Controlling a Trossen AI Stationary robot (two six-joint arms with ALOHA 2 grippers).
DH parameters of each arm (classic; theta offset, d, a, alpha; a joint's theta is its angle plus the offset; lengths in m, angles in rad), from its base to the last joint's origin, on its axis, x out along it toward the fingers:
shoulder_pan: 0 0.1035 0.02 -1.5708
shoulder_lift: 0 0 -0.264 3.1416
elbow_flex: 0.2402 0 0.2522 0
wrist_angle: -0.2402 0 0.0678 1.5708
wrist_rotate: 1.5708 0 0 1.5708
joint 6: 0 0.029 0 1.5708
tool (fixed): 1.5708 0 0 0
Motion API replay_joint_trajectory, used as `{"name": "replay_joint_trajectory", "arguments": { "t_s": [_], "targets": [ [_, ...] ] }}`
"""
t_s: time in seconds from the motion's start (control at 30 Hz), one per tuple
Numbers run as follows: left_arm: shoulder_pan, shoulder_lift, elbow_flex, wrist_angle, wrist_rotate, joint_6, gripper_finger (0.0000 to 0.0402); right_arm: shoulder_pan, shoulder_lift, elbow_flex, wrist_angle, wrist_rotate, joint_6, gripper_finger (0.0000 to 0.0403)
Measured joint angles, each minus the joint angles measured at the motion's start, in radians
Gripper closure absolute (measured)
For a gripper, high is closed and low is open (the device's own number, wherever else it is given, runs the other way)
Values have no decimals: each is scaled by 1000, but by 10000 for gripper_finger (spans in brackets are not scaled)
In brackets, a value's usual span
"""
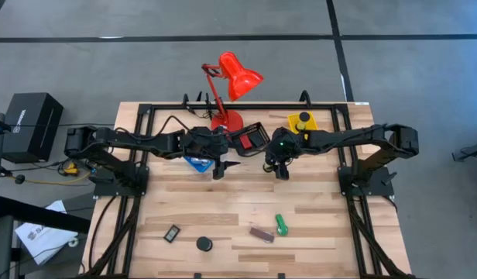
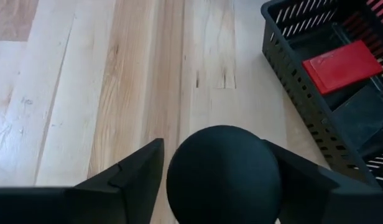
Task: Pick & Place Office items
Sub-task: Put the green hourglass into the yellow bin
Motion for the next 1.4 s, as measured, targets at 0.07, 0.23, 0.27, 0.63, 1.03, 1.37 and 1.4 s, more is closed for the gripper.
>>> {"name": "replay_joint_trajectory", "arguments": {
  "t_s": [0.07, 0.23, 0.27, 0.63, 1.03, 1.37, 1.4],
  "targets": [
    [0, 0, 0, 0, 0, 0, 133, 0, 0, 0, -3, 23, 0, 169],
    [0, 0, 0, 0, 0, 0, 133, 0, 0, 0, -3, 34, 0, 202],
    [0, 0, 0, 0, 0, 0, 133, 0, 0, 0, -3, 35, 0, 204],
    [0, 0, 0, 0, 0, 0, 133, -1, 0, 0, -7, 35, 0, 184],
    [0, 0, 0, 0, 0, 0, 133, -1, -1, 0, -11, 35, 0, 178],
    [0, 0, 0, 0, 0, 0, 133, 0, -1, 0, -11, 35, 0, 202],
    [0, 0, 0, 0, 0, 0, 133, 0, -1, 0, -11, 35, 0, 201]
  ]
}}
